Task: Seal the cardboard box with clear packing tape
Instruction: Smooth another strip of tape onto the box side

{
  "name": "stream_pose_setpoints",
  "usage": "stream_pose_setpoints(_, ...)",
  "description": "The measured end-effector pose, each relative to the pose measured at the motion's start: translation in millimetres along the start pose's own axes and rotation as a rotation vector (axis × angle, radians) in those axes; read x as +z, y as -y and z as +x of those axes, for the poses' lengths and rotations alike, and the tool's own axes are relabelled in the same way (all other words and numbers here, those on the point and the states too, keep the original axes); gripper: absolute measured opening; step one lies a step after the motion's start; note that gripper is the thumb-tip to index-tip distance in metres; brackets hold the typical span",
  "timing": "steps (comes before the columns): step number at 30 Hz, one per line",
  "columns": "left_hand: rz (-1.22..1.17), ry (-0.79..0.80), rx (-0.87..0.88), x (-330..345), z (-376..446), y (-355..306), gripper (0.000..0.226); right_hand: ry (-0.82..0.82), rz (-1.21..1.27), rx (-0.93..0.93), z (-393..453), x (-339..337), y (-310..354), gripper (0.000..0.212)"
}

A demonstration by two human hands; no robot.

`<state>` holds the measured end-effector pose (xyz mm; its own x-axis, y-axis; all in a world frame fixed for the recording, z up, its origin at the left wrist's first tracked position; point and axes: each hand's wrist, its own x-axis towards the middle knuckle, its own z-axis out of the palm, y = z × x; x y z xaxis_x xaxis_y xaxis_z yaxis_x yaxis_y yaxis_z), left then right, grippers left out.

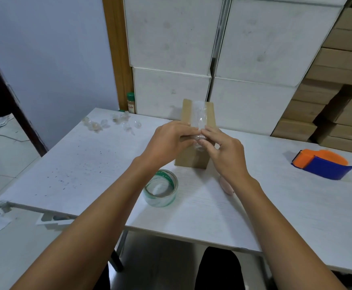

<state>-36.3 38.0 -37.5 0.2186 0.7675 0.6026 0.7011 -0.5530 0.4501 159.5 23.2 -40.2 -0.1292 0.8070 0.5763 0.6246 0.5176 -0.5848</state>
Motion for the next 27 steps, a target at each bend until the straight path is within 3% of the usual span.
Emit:
stream_pose_setpoints(10,-0.012,0.048,-0.006,-4.5,0.7,8.8,0.043,0.015,-0.115,0.043,-2.2,7.9,-4.5,0.042)
stream_pose_setpoints(20,-0.036,0.064,-0.002,0.0,2.9,17.7,0.041,-0.011,-0.143,0.086,-1.4,14.0,-1.3,0.041)
stream_pose_setpoints(27,-0.079,0.018,-0.047,-0.2,-0.9,10.0,0.035,-0.076,-0.072,0.098,-1.3,13.6,3.2,0.027)
